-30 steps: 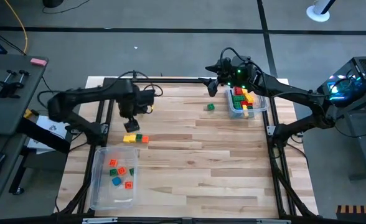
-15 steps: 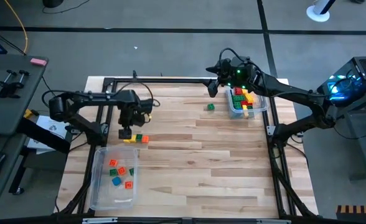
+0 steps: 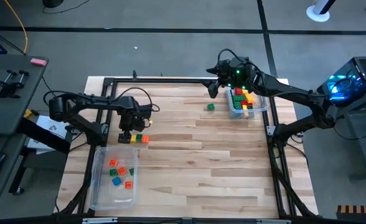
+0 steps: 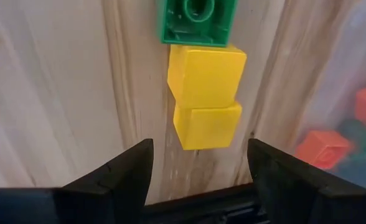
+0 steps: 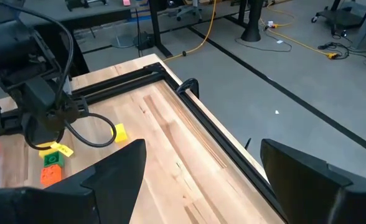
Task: Sort blocks by size
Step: Put the left small yellow block into the left transparent bin, then put the top left small yellow block into the left transparent bin, then put the right small green game piece into the left transparent bin
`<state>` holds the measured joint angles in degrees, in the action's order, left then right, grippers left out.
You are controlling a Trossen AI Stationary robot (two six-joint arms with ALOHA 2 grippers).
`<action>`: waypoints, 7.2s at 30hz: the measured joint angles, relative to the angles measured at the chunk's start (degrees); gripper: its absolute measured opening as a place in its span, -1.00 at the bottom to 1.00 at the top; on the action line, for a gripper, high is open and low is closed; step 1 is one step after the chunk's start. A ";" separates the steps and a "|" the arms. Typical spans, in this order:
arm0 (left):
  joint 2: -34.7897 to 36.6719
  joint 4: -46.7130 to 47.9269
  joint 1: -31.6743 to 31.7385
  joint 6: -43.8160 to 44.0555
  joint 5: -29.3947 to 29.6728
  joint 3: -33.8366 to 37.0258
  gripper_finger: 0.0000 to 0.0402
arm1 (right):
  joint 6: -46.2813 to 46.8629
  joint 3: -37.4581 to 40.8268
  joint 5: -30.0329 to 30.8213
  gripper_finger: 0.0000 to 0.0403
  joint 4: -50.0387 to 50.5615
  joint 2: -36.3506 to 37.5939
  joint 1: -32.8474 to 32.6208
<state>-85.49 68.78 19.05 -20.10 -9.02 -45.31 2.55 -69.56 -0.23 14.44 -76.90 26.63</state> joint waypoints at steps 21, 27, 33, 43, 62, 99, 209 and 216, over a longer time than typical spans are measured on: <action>0.00 -4.22 -0.79 -1.53 -2.97 1.68 0.21 | 0.00 0.00 0.01 0.55 0.02 0.00 -0.02; -0.39 -5.54 -2.09 -1.48 -0.97 2.57 0.21 | 0.00 0.00 0.02 0.55 0.00 0.00 -0.01; -2.90 -5.86 -2.36 -0.56 1.00 2.57 0.21 | -0.02 0.00 0.02 0.55 0.02 0.00 -0.02; -8.30 -5.73 -2.34 -0.50 1.16 2.26 0.21 | -0.04 0.00 0.03 0.55 0.02 0.00 0.00; -4.28 -2.10 6.93 2.19 12.63 -6.27 -0.54 | -0.19 0.00 0.05 0.55 0.26 0.00 -0.01; 21.90 -2.05 -42.18 96.31 -8.82 -18.14 0.47 | -4.52 0.00 0.02 0.55 2.05 0.00 0.39; 17.85 3.05 -46.68 85.80 -5.39 -15.79 0.48 | -1.33 -10.52 -14.00 0.55 3.99 -12.15 1.11; 24.67 0.32 -35.83 76.57 6.23 -21.52 0.52 | -15.62 -26.97 -6.78 0.55 35.82 -27.24 0.70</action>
<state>-60.83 69.10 -16.78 56.46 -2.79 -66.83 -13.07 -96.53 -7.01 50.25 -104.14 27.33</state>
